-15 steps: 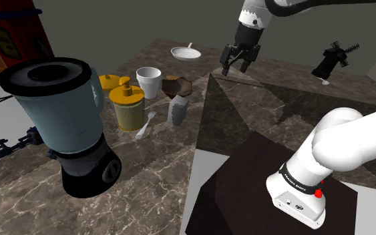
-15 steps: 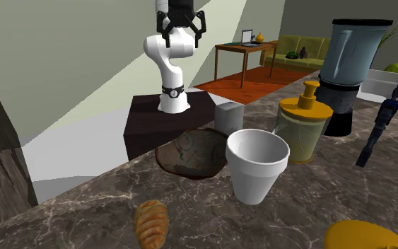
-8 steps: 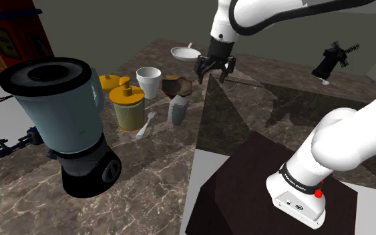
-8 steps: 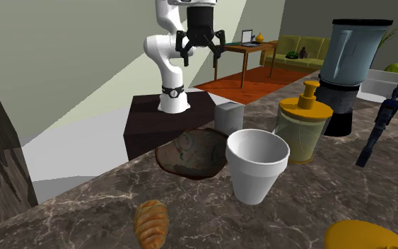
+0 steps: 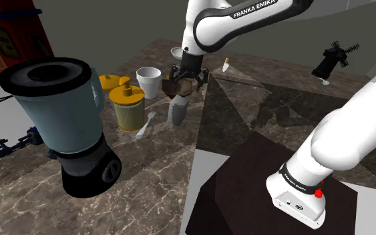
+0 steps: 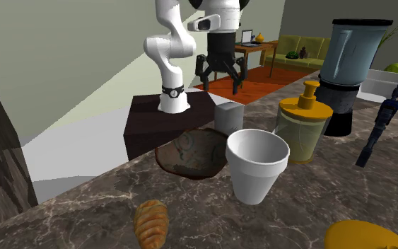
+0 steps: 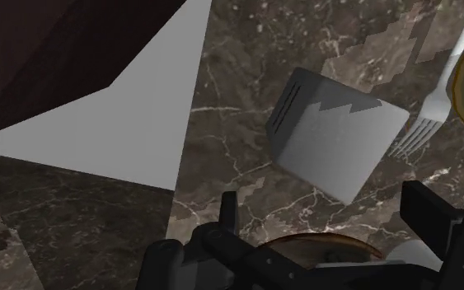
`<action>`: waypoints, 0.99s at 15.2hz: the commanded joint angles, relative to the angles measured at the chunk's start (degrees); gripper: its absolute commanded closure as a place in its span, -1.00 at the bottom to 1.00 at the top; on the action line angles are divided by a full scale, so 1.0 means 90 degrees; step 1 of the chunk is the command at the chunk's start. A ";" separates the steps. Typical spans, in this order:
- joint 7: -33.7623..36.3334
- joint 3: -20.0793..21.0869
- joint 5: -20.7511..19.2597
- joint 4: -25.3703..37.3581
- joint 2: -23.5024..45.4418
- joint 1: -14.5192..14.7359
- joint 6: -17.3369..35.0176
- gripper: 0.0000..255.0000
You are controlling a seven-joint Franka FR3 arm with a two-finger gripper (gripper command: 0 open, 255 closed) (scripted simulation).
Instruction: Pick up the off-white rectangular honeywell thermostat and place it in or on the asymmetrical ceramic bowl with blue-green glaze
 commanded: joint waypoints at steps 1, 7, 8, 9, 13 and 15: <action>0.0480 0.0071 -0.0105 0.0279 0.0486 -0.0013 0.0196 -1.00; 0.0587 0.0076 -0.0193 0.0128 0.0777 0.0003 0.0629 -1.00; 0.0599 0.0078 -0.0209 0.0093 0.0827 0.0004 0.0711 -1.00; 0.0619 0.0079 -0.0237 0.0042 0.0909 0.0006 0.0841 -1.00; 0.0619 0.0078 -0.0237 0.0042 0.0909 0.0007 0.0841 -1.00; 0.0619 0.0078 -0.0237 0.0042 0.0909 0.0007 0.0841 -1.00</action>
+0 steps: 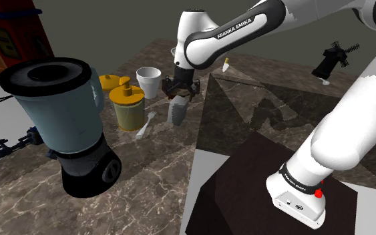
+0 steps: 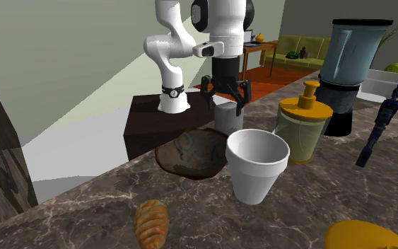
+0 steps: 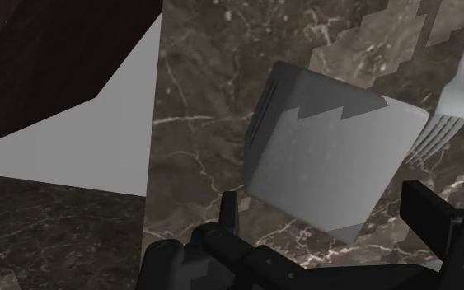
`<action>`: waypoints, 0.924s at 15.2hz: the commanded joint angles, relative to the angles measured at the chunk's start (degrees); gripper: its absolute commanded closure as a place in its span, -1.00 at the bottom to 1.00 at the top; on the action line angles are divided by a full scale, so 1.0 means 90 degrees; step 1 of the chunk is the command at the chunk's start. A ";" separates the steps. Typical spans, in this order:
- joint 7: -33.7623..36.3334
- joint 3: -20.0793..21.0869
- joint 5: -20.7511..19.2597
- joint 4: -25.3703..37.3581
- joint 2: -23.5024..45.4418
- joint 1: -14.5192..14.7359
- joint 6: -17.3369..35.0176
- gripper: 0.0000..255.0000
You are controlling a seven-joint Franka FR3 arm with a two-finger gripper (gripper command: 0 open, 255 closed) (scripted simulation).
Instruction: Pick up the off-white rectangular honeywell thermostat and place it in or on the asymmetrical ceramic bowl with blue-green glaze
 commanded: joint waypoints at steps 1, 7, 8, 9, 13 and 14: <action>0.0001 0.0000 -0.0001 0.0000 0.0001 0.0000 0.0002 -1.00; 0.0000 0.0000 0.0000 0.0005 0.0000 0.0000 -0.0004 1.00; 0.0008 0.0003 -0.0002 0.0005 0.0003 0.0004 -0.0001 1.00; -0.0004 -0.0002 -0.0002 0.0013 0.0006 -0.0002 -0.0007 1.00; -0.0010 -0.0002 0.0016 0.0038 -0.0046 0.0001 -0.0081 1.00; -0.0021 -0.0003 0.0031 0.0076 -0.0092 0.0000 -0.0165 1.00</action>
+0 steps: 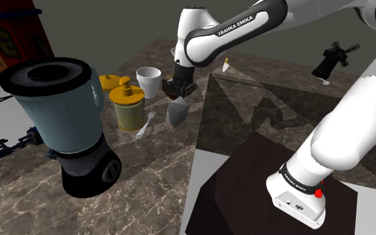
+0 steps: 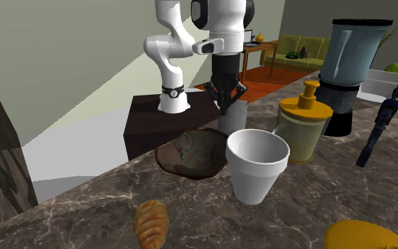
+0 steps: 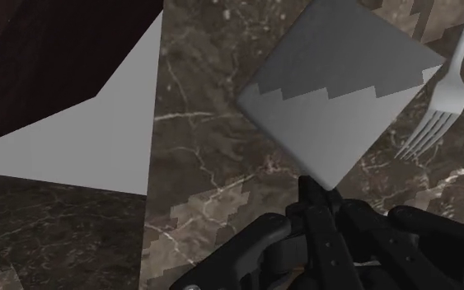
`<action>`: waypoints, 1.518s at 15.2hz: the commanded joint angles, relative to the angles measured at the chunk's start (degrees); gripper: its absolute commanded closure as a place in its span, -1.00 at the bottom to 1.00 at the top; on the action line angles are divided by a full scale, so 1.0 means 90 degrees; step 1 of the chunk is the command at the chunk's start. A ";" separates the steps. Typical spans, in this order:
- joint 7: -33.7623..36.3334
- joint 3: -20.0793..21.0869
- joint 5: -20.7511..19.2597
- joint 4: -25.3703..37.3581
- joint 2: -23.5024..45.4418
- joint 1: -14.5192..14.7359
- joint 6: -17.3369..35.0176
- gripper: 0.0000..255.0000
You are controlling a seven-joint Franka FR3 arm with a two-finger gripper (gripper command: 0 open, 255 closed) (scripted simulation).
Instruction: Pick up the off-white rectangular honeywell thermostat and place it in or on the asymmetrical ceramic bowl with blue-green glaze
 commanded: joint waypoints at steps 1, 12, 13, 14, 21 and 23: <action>0.0000 0.0000 0.0000 0.0000 0.0000 0.0000 0.0000 1.00; 0.3562 0.0777 -0.1326 -0.1772 -0.1400 -0.0078 0.1564 -1.00; 0.3609 0.0788 -0.1395 -0.1782 -0.1318 -0.0107 0.1648 -1.00; 0.3660 0.0800 -0.1467 -0.1789 -0.1234 -0.0137 0.1731 -1.00; 0.3691 0.0805 -0.1511 -0.1793 -0.1186 -0.0153 0.1778 -1.00; 0.3671 0.0793 -0.1507 -0.1788 -0.1183 -0.0159 0.1780 1.00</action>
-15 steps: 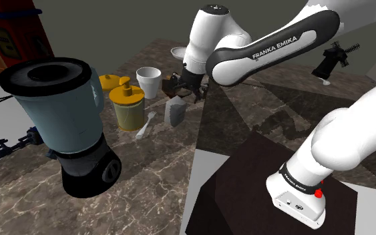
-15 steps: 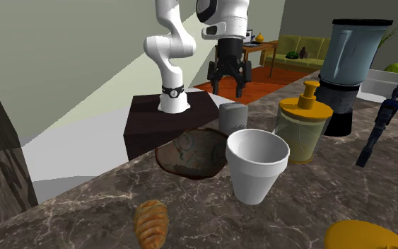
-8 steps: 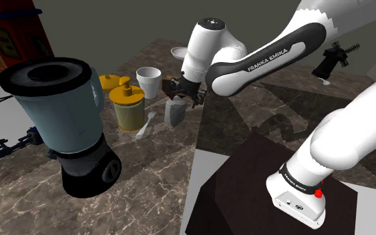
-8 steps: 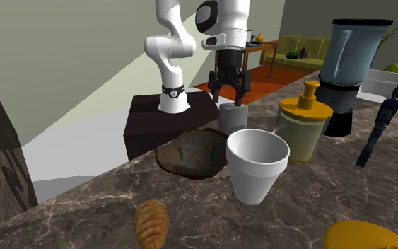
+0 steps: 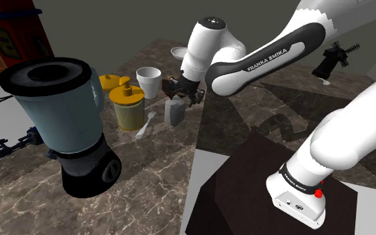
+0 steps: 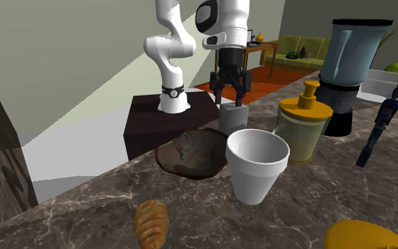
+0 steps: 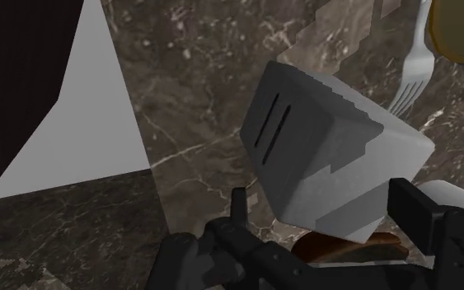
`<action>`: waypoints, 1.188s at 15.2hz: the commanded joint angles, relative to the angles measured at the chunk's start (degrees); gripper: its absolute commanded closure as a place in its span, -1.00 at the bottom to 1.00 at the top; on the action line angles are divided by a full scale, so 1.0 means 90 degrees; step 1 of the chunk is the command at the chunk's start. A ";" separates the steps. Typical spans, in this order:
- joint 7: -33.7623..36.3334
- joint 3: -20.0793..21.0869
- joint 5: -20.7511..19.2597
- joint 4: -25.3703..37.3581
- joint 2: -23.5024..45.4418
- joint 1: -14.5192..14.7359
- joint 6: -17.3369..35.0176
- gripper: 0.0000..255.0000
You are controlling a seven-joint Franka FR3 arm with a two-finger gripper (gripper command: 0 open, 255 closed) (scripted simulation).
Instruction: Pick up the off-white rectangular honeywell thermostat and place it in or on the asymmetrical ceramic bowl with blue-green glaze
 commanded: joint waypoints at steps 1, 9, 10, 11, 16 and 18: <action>-0.0010 -0.0013 -0.0001 -0.0054 0.0042 -0.0012 -0.0097 1.00; 0.0018 0.0018 -0.0001 -0.0055 0.0039 -0.0015 -0.0102 1.00; -0.0042 0.0002 0.0065 -0.0022 -0.0024 0.0006 -0.0188 1.00; -0.0099 -0.0013 0.0127 0.0012 -0.0084 0.0025 -0.0275 1.00; -0.0346 -0.0090 0.0381 0.0207 -0.0359 0.0110 -0.0712 1.00; -0.0345 -0.0090 0.0382 0.0225 -0.0365 0.0111 -0.0720 1.00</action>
